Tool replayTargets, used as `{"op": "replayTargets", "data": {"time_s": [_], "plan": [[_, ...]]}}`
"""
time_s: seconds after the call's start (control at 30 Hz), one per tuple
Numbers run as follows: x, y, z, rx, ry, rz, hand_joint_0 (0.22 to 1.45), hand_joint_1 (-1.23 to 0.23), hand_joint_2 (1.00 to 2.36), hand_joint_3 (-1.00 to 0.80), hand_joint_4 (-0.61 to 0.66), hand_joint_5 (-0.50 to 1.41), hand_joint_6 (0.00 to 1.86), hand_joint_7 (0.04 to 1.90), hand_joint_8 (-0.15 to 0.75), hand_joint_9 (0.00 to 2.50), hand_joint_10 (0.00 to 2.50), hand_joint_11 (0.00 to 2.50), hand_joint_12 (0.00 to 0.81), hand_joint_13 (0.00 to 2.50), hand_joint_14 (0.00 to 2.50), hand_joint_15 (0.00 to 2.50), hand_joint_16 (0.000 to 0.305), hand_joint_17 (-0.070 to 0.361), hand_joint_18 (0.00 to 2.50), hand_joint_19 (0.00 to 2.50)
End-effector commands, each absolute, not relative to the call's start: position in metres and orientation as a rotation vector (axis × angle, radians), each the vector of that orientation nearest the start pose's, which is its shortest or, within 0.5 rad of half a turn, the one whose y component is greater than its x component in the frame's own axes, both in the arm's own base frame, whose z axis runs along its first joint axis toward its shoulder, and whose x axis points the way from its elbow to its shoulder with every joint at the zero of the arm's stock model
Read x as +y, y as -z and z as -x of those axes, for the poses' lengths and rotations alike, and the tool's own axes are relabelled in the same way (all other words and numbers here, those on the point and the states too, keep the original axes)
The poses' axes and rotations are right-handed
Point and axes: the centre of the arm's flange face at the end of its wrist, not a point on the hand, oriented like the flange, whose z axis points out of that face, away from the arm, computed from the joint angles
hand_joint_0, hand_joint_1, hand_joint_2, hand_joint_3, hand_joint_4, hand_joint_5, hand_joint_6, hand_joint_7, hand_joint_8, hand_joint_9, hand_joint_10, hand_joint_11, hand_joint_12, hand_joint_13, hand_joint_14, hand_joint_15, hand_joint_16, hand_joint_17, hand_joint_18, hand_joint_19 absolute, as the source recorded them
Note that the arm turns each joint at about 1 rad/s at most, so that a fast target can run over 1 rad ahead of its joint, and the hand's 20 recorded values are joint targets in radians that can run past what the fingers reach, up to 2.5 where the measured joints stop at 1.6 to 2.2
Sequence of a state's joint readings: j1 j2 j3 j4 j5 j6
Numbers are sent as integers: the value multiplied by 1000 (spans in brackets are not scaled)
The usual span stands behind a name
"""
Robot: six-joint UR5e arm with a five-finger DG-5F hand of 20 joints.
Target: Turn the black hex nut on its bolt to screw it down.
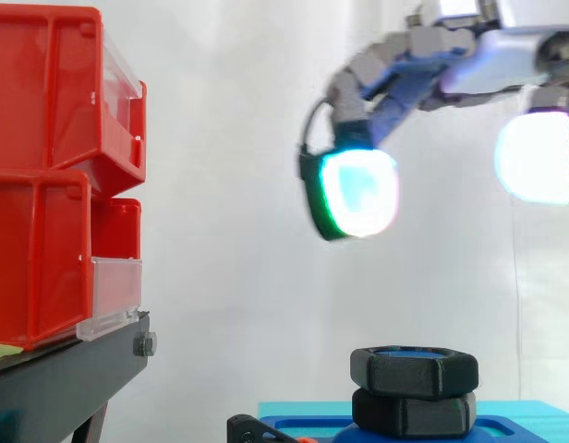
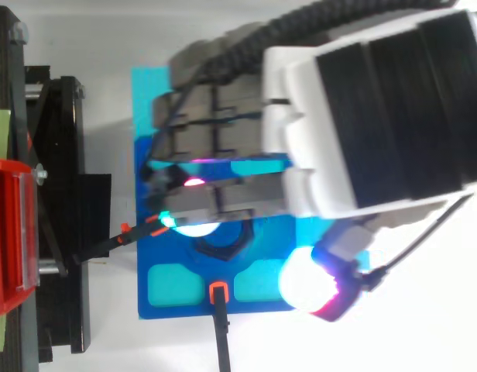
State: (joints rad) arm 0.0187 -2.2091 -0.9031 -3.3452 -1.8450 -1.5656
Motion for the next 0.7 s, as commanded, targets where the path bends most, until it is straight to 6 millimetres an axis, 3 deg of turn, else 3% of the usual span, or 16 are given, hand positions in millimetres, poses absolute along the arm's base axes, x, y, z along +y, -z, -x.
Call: {"op": "replayTargets", "data": {"time_s": [0.0,0.13,0.37,0.67], "plan": [[-94,-400,-694,1810,-262,201,360,-549,1000,-500,243,-164,502,1004,264,617,6,171,361,605,10,254,64,144,519,314],[-96,-402,-670,1753,-240,185,363,-550,1000,-500,242,-163,502,1002,263,617,8,178,359,602,10,250,64,144,516,322],[-100,-379,-631,1709,-223,114,369,-546,1000,-500,237,-164,501,1006,264,616,6,179,355,596,10,248,63,142,507,318],[-111,-369,-627,1720,-311,-51,380,-540,1000,-500,230,-167,501,1002,255,613,6,180,357,580,10,251,62,140,449,325]]}}
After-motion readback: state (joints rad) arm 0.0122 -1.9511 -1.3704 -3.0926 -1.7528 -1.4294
